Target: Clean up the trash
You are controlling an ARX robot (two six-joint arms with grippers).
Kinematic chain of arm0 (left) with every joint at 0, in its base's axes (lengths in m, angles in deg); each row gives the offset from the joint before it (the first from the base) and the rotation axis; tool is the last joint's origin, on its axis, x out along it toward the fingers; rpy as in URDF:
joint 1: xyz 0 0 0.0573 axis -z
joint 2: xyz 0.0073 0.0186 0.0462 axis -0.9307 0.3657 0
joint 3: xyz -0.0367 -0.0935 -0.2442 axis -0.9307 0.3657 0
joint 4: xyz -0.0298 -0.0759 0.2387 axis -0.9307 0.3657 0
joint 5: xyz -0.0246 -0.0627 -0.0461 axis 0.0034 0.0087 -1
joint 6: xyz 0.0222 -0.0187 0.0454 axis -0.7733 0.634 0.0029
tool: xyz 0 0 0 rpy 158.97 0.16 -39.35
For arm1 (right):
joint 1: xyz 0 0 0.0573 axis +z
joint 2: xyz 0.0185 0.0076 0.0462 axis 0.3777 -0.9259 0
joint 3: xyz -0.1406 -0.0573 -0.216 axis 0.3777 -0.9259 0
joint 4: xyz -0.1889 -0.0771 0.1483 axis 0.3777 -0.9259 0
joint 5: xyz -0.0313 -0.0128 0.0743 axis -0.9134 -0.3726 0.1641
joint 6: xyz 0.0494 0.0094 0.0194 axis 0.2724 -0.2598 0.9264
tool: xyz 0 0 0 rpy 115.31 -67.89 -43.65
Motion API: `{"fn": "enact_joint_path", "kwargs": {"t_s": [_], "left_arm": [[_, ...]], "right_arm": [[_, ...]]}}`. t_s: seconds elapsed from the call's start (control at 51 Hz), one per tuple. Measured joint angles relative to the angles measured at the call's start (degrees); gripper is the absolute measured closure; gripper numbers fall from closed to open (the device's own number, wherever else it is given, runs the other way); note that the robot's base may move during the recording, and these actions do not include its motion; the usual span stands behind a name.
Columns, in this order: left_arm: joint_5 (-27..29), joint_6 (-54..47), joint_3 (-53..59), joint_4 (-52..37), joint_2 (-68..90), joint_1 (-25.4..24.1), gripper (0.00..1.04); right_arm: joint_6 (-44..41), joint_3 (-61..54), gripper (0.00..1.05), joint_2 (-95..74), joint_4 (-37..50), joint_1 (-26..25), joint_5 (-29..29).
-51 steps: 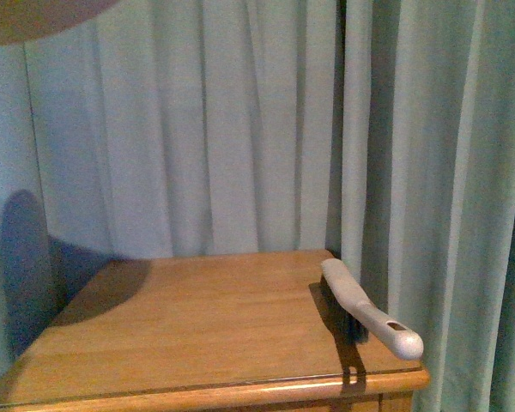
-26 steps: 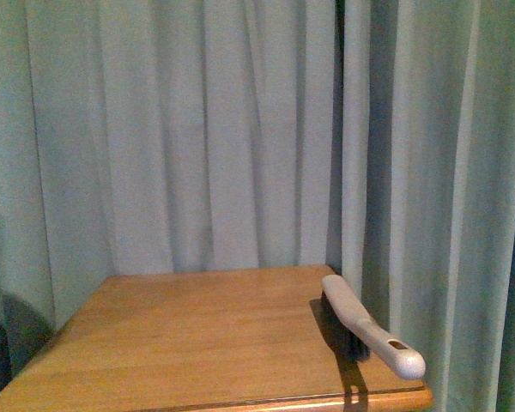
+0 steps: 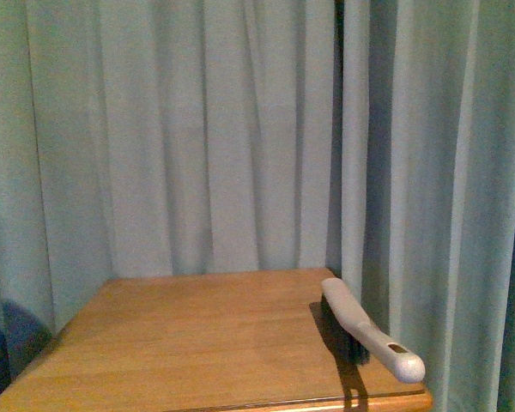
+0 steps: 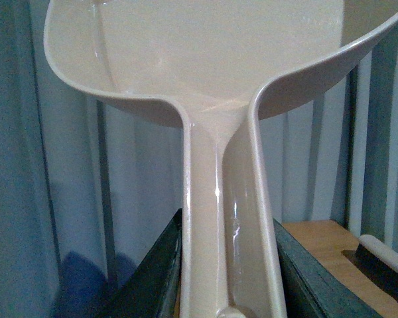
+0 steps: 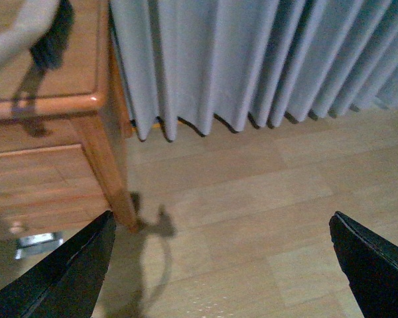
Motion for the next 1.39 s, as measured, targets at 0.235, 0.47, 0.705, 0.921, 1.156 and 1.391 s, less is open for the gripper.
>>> {"fn": "enact_joint_path", "kwargs": {"t_s": [0.235, 0.47, 0.705, 0.921, 1.156, 1.391], "left_arm": [[0.0, 0.0, 0.0, 0.0, 0.0, 0.0, 0.77], [0.0, 0.0, 0.0, 0.0, 0.0, 0.0, 0.77], [0.0, 0.0, 0.0, 0.0, 0.0, 0.0, 0.77], [0.0, 0.0, 0.0, 0.0, 0.0, 0.0, 0.77], [0.0, 0.0, 0.0, 0.0, 0.0, 0.0, 0.77], [0.0, 0.0, 0.0, 0.0, 0.0, 0.0, 0.77]], "right_arm": [[4.9, 22.8, 0.07, -24.5, -3.9, 1.7, 5.0], [9.6, 43.2, 0.07, -46.0, -10.8, 4.4, 6.8], [14.8, 52.9, 0.07, -57.9, -12.5, 8.5, 7.2], [19.0, 58.5, 0.07, -65.6, -14.5, 10.7, 7.1], [22.2, 62.5, 0.07, -71.8, -14.9, 11.9, 7.3], [23.6, 64.9, 0.07, -75.9, -14.9, 13.1, 7.3]]}}
